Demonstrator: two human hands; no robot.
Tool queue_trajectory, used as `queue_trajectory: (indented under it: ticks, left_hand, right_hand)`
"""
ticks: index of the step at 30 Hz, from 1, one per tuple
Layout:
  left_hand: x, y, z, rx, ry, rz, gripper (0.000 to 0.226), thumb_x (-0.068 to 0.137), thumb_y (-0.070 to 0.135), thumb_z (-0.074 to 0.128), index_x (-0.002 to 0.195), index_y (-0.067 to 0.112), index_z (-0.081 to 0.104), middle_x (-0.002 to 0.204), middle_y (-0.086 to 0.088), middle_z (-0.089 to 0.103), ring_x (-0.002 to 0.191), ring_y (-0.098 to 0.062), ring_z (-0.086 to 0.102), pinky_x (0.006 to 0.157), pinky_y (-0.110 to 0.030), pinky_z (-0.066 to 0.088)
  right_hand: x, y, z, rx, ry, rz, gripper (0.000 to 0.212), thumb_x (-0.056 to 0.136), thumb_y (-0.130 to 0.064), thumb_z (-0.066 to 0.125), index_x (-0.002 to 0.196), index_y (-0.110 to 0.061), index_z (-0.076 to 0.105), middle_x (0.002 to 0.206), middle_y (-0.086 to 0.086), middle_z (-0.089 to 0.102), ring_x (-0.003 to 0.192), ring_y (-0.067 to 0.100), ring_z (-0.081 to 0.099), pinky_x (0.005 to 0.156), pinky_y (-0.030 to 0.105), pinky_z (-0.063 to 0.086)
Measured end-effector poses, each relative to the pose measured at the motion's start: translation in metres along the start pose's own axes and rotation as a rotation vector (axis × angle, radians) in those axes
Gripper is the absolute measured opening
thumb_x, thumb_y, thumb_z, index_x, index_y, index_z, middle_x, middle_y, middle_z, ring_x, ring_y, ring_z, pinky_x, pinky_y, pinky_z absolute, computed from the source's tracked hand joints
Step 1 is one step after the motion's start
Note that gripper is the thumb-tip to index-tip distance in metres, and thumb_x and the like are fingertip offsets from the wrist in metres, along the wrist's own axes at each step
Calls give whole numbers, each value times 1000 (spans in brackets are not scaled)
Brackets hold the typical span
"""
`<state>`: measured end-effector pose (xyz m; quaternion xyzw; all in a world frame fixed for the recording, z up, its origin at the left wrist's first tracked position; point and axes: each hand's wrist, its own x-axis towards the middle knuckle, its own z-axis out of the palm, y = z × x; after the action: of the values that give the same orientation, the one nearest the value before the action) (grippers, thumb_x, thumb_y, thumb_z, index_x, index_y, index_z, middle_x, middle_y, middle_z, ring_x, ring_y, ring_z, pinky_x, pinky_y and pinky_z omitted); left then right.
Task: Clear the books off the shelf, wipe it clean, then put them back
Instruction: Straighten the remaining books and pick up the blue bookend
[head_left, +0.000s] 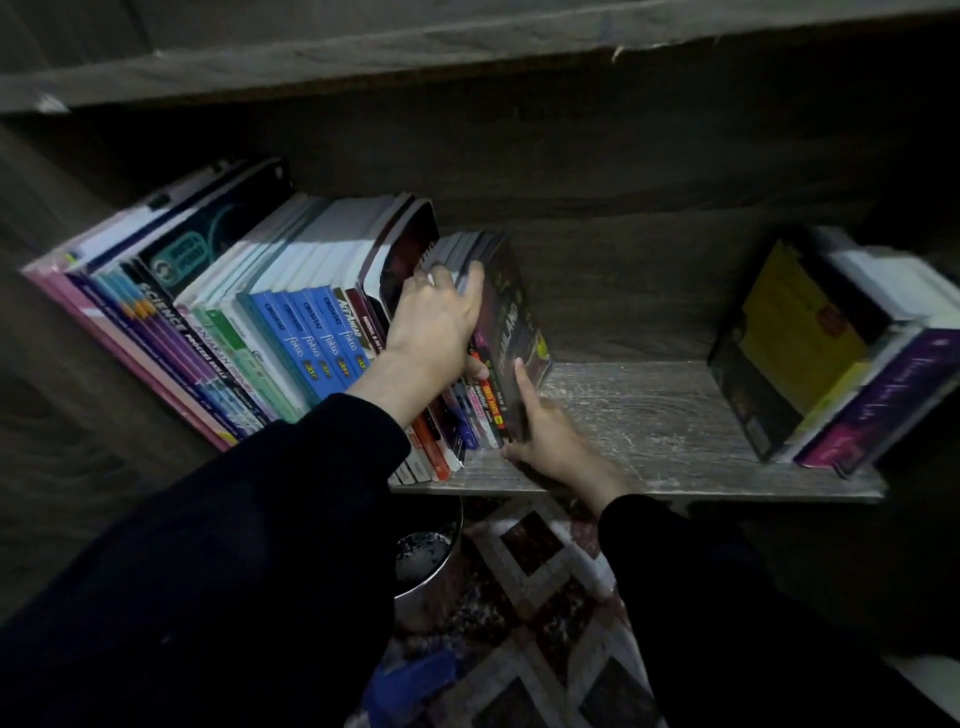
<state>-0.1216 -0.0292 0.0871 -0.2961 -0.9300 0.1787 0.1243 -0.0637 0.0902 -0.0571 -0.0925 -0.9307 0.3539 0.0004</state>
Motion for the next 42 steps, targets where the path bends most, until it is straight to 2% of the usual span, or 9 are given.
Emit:
queue_trajectory:
  ticks: [6, 10, 13, 17, 26, 30, 33, 37, 42]
  left_hand:
    - [-2, 12, -9, -20, -83, -106, 110, 75, 54, 70, 148, 5, 4, 143, -30, 28, 134, -42, 29, 106, -46, 33]
    - [-9, 37, -18, -28, -102, -140, 84, 93, 39, 48, 150, 9, -6, 152, -32, 4, 142, -46, -3, 112, -57, 12]
    - [-13, 70, -29, -214, -23, -55, 87, 93, 39, 51, 151, 12, -7, 155, -25, -11, 144, -39, -12, 115, -53, 5]
    - [-13, 131, -52, -561, -15, 81, 83, 92, 35, 54, 152, 21, -1, 157, -18, -12, 144, -36, -14, 118, -47, 4]
    - [17, 242, -109, -1403, -252, 205, 83, 86, 43, 64, 150, 41, 12, 158, -12, 12, 144, -34, 12, 115, -41, 23]
    - [28, 256, -101, -1401, -296, 216, 95, 81, 39, 72, 150, 42, 6, 156, -18, 14, 141, -32, 25, 111, -39, 32]
    - [30, 258, -90, -1367, -269, 224, 100, 77, 26, 77, 147, 46, 8, 146, -21, 35, 129, -33, 44, 103, -48, 42]
    - [31, 253, -78, -1338, -186, 264, 100, 78, 10, 75, 146, 43, 11, 126, -13, 51, 102, -24, 60, 85, -40, 54]
    - [28, 233, -64, -1281, -68, 253, 89, 84, 8, 69, 147, 40, 14, 115, -13, 55, 84, -19, 66, 67, -33, 57]
  right_hand:
    - [-37, -4, -55, 59, 125, -10, 64, 89, -13, 61, 146, -21, 35, 125, 16, 59, 112, 28, 57, 81, 21, 40]
    - [-72, 12, -116, -116, 464, -66, 43, 88, -10, 57, 130, -15, 56, 120, 15, 58, 117, 31, 46, 97, 29, 31]
    - [-100, 34, -161, -360, 778, -48, 40, 82, -12, 62, 123, -11, 62, 112, 17, 59, 111, 36, 47, 95, 39, 36]
    - [-132, 64, -199, -395, 972, 204, 55, 80, -10, 61, 134, -5, 49, 130, 23, 48, 123, 39, 38, 105, 47, 32]
    - [-143, 85, -198, 186, 921, 324, 88, 86, -7, 59, 153, -18, 4, 149, 17, 28, 134, 32, 34, 108, 42, 32]
    - [-142, 107, -181, 391, 860, 316, 105, 82, -5, 65, 149, -40, -9, 145, 11, 40, 122, 28, 49, 99, 41, 42]
    - [-143, 130, -168, 450, 707, 366, 108, 79, -11, 73, 148, -45, -2, 134, 4, 53, 107, 20, 56, 88, 33, 46]
    - [-135, 140, -160, 447, 630, 340, 103, 74, -17, 80, 146, -46, 11, 120, -11, 58, 111, 20, 59, 99, 45, 46]
    - [-122, 135, -151, 431, 570, 244, 104, 73, -16, 79, 147, -45, 11, 137, -5, 52, 124, 21, 51, 105, 52, 40]
